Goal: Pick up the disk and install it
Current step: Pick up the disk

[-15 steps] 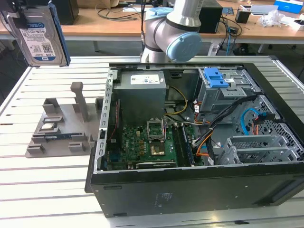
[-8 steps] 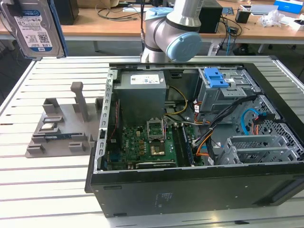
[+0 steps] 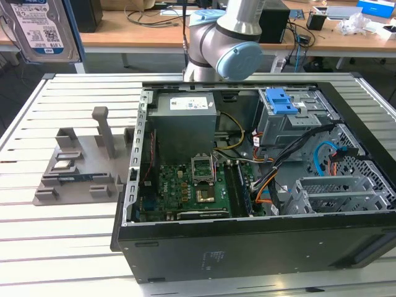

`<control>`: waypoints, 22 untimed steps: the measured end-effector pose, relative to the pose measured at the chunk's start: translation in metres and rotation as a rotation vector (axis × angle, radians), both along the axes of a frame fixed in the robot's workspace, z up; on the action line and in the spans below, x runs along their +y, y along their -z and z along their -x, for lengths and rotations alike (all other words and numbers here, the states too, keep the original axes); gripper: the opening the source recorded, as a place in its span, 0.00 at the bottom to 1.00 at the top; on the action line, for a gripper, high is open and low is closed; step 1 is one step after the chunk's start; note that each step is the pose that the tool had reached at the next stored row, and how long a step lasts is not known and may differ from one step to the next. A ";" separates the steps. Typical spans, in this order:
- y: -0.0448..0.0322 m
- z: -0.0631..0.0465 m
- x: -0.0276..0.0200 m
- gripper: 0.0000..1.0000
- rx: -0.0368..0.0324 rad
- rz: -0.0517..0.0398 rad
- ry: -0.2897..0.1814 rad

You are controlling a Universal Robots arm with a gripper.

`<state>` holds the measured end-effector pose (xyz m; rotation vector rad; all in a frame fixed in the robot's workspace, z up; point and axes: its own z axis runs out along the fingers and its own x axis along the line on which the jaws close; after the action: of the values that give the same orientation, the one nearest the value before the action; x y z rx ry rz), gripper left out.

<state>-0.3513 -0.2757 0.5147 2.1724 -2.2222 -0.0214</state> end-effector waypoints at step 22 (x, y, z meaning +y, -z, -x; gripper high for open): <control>-0.0721 0.000 0.0033 0.36 -0.0002 0.0000 0.000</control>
<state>-0.3513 -0.2724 0.5869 2.1724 -2.2223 -0.0213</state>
